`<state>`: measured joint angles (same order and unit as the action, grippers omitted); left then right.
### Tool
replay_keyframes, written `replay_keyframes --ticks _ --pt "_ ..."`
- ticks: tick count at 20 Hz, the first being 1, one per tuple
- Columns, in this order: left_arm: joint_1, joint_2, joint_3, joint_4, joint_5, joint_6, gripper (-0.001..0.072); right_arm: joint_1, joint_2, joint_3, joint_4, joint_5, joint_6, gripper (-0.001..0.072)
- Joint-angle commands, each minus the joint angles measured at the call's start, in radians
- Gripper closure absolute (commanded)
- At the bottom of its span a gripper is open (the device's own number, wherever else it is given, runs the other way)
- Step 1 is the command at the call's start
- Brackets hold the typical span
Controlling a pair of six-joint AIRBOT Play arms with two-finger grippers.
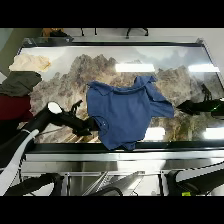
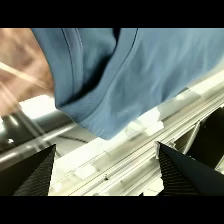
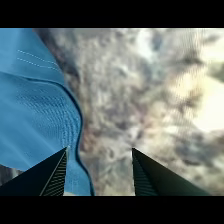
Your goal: Fold the shirts.
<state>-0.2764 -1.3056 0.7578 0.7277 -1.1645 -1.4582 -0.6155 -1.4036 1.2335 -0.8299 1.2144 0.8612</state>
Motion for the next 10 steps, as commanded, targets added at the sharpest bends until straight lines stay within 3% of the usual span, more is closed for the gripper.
replay_keyframes --ticks 1,7,8,9,10 --pt "-0.134 0.069 -0.195 -0.13 0.203 0.01 0.002 0.019 -0.043 -0.005 -0.019 0.002 0.0 0.0249" --pt "-0.352 -0.061 -0.119 -0.159 0.382 -0.008 0.0021 0.116 -0.08 -0.005 -0.019 0.026 0.0 0.025" --pt "-0.374 -0.089 -0.093 -0.155 0.381 -0.008 0.0071 0.134 -0.08 -0.005 -0.019 0.03 0.0 0.025" --pt "-0.396 -0.115 -0.066 -0.151 0.381 -0.007 0.0199 0.15 -0.08 -0.005 -0.019 0.034 0.0 0.0251" --pt "-0.408 -0.137 -0.047 -0.151 0.381 -0.005 0.026 0.165 -0.08 -0.005 -0.019 0.043 0.0 0.0251"
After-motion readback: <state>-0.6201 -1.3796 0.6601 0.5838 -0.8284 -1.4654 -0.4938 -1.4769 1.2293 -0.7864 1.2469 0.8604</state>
